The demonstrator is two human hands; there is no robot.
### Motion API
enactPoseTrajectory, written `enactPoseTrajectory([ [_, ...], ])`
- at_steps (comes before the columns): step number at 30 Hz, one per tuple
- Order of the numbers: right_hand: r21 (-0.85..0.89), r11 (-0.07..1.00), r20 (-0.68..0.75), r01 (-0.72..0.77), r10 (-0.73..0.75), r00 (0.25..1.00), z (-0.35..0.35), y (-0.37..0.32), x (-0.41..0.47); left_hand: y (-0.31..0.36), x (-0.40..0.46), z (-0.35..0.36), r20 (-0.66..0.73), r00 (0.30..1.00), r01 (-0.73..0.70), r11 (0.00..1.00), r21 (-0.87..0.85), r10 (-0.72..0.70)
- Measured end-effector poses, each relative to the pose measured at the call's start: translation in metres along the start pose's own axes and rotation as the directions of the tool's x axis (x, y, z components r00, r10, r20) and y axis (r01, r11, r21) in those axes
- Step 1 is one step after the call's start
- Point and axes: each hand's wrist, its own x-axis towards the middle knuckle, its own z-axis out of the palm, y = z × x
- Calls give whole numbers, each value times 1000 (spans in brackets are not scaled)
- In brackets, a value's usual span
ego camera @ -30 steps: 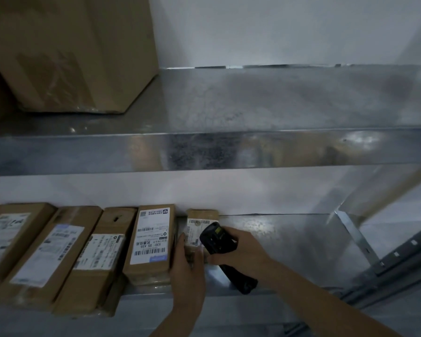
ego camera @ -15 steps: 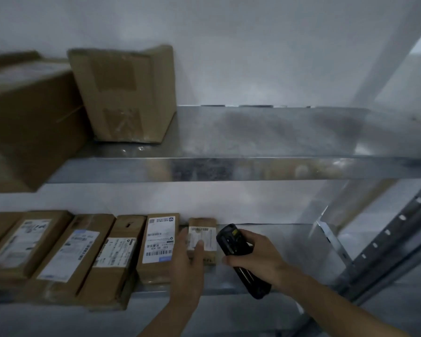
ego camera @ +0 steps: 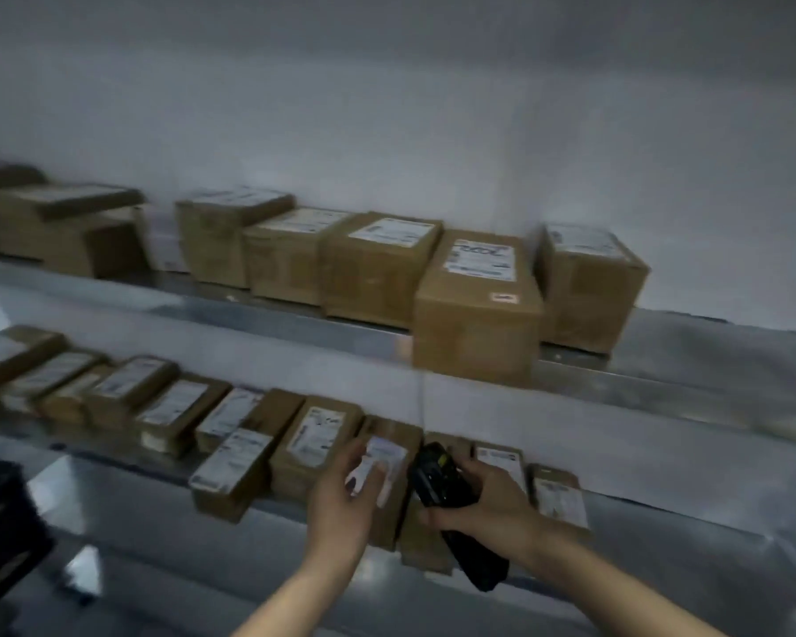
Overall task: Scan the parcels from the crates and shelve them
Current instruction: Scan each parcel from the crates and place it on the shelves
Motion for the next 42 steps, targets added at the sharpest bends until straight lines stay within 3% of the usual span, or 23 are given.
enactPoseTrajectory([
  [9,-59,971,222,231,-213,952,265,-168,29,-26,-25,-327,-264,965,37,994,107,-8],
  [13,-60,950,332,305,-269,904,368,-219,36,-41,-49,-439,-475,880,75,986,151,6],
  [18,-84,921,440,381,-308,843,479,-261,55,-62,-65,-552,-634,773,120,988,93,-34],
  [28,-54,913,637,405,-280,718,688,-295,172,-151,-2,-727,-736,647,311,950,18,-197],
  [42,-171,950,672,262,-82,736,870,-329,337,-253,147,-886,-741,587,381,919,-103,-327],
])
